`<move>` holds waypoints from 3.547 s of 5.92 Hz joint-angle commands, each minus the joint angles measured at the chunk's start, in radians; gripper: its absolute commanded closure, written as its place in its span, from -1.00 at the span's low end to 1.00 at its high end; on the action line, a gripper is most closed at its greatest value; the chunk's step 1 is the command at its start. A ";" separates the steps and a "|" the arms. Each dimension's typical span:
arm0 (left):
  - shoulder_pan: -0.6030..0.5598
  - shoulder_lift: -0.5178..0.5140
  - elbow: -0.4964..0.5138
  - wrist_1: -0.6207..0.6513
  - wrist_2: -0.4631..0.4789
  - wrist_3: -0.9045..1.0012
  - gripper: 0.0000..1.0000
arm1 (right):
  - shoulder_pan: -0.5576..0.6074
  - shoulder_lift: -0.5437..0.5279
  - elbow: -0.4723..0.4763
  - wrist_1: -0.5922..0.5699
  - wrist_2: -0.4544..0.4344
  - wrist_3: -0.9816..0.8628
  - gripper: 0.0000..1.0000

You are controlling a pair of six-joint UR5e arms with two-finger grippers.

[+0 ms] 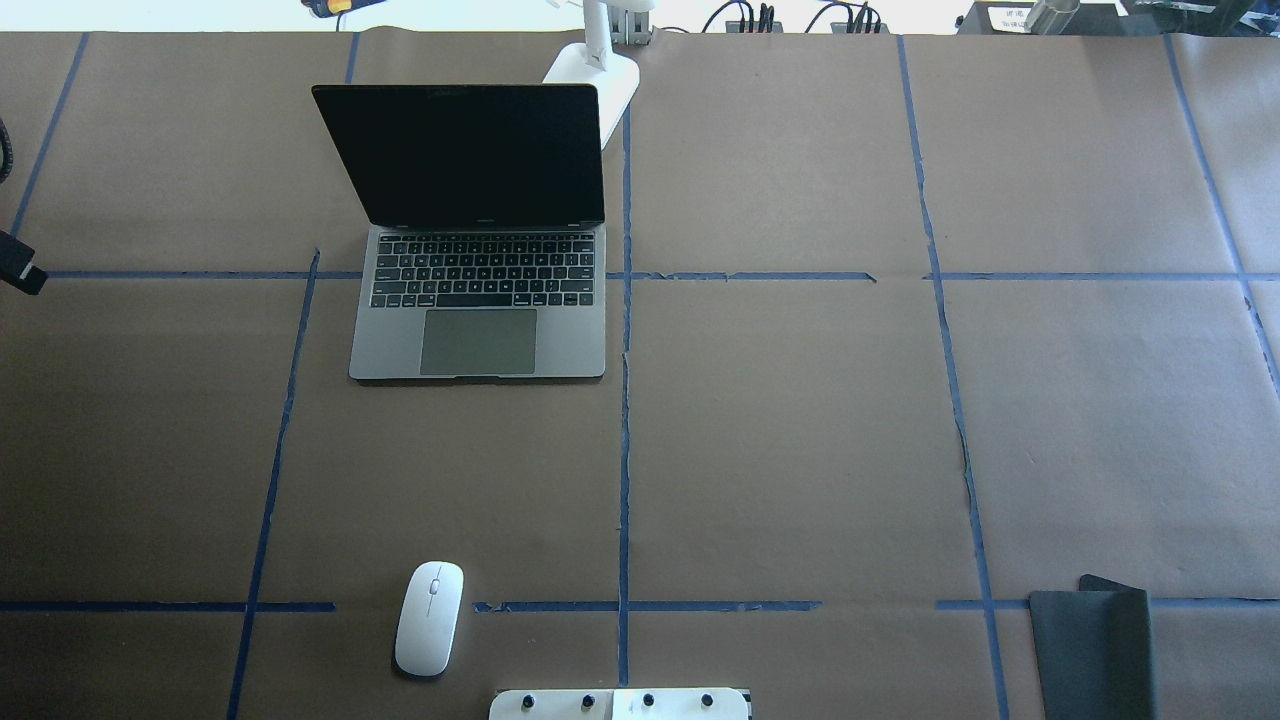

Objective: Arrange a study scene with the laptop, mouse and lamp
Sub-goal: 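Lower the right gripper onto the dark grey mouse pad, then drag the mouse pad with the right gripper beside the laptop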

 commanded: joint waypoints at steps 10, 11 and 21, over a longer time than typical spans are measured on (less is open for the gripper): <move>-0.043 0.084 0.046 -0.078 -0.008 0.126 -1.00 | -1.069 -0.266 -0.066 0.802 -0.762 1.072 -0.72; -0.043 0.084 0.046 -0.078 -0.008 0.124 -1.00 | -1.088 -0.265 -0.073 0.802 -0.765 1.072 -0.57; -0.043 0.095 0.040 -0.076 -0.046 0.123 -1.00 | -0.696 0.365 -0.124 0.460 -0.498 1.086 1.00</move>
